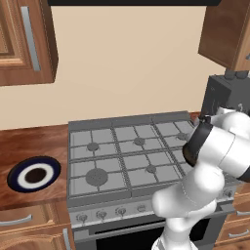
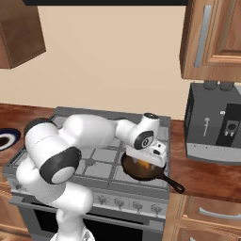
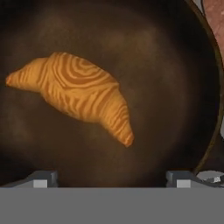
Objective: Pick the croissant and place it on the pan. Then turn on the stove to warm the croissant.
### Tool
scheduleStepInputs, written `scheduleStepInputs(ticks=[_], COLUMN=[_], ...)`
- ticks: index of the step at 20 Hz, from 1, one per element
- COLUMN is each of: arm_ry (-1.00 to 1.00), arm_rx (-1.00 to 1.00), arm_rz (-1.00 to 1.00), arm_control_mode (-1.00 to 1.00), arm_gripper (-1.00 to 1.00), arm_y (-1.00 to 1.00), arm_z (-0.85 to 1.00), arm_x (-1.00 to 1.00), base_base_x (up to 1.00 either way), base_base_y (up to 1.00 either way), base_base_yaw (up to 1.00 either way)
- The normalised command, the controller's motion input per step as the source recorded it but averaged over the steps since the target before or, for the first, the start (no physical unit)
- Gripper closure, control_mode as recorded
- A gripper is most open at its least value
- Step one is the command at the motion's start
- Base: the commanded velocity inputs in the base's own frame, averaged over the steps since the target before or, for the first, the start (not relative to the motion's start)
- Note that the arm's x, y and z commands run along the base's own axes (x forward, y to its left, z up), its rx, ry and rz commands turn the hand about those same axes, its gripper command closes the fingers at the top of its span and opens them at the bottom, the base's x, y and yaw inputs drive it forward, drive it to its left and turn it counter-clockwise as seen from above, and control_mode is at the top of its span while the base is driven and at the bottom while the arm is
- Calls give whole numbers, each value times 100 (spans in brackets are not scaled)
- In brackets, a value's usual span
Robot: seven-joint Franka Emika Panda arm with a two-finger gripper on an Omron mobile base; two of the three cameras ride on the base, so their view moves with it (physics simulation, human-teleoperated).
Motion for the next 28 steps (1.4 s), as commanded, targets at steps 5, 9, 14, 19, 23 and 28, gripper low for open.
scheduleStepInputs(ticks=[5,9,14,19,23,28], arm_ry=[-8,-16,-23,-21,-20,-21], arm_rx=[0,0,0,0,0,0], arm_rz=[0,0,0,3,6,9], arm_control_mode=[-100,-100,-100,-100,-100,-100], arm_gripper=[-100,-100,-100,-100,-100,-100], arm_y=[0,0,2,0,0,0], arm_z=[32,26,21,28,27,22], arm_x=[-42,-54,-61,-64,-65,-62], base_base_x=[0,0,0,0,0,0], base_base_y=[0,0,0,0,0,0], base_base_yaw=[0,0,0,0,0,0])
